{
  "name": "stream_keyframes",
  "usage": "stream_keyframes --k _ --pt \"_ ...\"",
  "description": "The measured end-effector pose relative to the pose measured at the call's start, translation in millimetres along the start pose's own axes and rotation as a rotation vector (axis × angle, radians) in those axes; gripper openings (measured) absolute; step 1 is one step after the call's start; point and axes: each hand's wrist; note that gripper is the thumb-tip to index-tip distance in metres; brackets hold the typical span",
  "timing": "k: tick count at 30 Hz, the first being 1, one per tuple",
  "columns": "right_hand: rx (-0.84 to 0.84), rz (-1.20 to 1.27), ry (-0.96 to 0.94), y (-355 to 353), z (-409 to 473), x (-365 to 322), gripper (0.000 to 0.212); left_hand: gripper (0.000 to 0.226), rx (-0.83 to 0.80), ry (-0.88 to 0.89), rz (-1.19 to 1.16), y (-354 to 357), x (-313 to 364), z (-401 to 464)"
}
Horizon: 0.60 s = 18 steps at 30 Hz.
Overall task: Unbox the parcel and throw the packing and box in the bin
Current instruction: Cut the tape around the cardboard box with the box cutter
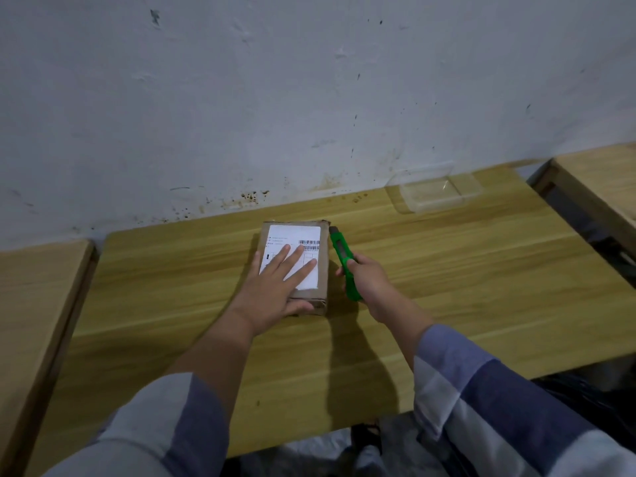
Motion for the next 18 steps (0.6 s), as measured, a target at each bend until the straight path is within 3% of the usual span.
stream_keyframes --k 5,13,18 --pt "-0.032 -0.021 -0.019 3.7 0.3 1.8 0.044 0.078 0.018 -0.013 0.052 10.1 1.7 2.5" --pt "-0.041 0.036 0.010 5.5 4.6 -8.7 0.048 0.083 0.060 -0.073 0.019 11.1 5.4 8.0" --pt "-0.042 0.056 0.027 7.9 9.1 -12.8 0.047 0.093 0.005 -0.004 0.023 4.6 -0.2 7.8"
Point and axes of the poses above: each hand's wrist, its own z-axis towards the middle knuckle, its own y-axis out of the palm, x = y × z, and after that the axes turned 7 degrees about x, right-handed
